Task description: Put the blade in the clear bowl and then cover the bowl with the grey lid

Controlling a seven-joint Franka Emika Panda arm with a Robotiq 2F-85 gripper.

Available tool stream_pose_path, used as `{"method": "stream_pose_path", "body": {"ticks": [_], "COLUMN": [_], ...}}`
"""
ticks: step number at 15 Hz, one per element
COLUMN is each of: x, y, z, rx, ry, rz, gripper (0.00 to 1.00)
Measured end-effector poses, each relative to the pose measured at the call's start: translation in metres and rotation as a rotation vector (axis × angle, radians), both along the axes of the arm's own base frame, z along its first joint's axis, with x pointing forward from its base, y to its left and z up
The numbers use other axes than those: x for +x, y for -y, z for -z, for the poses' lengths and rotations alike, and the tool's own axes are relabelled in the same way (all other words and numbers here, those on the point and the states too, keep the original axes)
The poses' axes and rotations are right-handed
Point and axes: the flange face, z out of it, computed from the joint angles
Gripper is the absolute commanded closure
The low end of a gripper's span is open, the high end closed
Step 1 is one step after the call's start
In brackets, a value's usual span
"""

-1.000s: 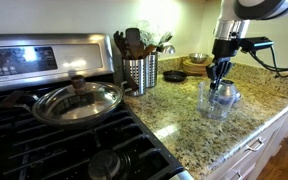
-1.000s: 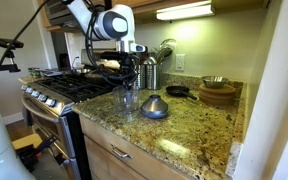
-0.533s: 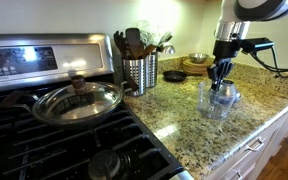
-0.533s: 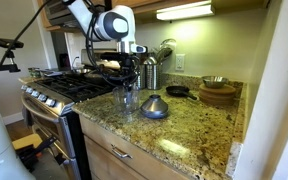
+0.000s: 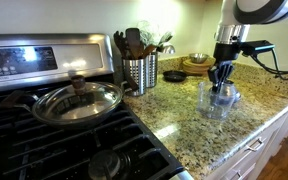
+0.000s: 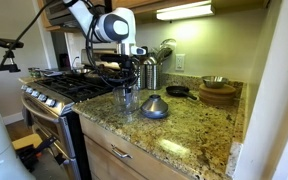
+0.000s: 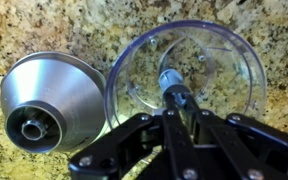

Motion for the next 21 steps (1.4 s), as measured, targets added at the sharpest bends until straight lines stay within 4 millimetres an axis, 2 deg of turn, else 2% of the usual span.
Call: {"method": "stream_pose_path", "body": {"ticks": [5,6,8,16,18,21], "x": [0.001,0.001,0.001,-0.003,-0.003,-0.004], "y": [0.002,0.002,0.002,0.002,0.002,0.002], "z": [0.006,0.006,0.006,0.008,0.002,-0.018], "rx": [0.015,0.015,0.015,0.014,0.013,0.009], "ry": [-0.003,-0.003,-0.003,-0.01,0.001,0.031], "rz": [-0.012,-0.014,-0.016,-0.018,-0.02,-0.023], "gripper": [0.93,0.63,0.57,0.05,0.0,0.0]}}
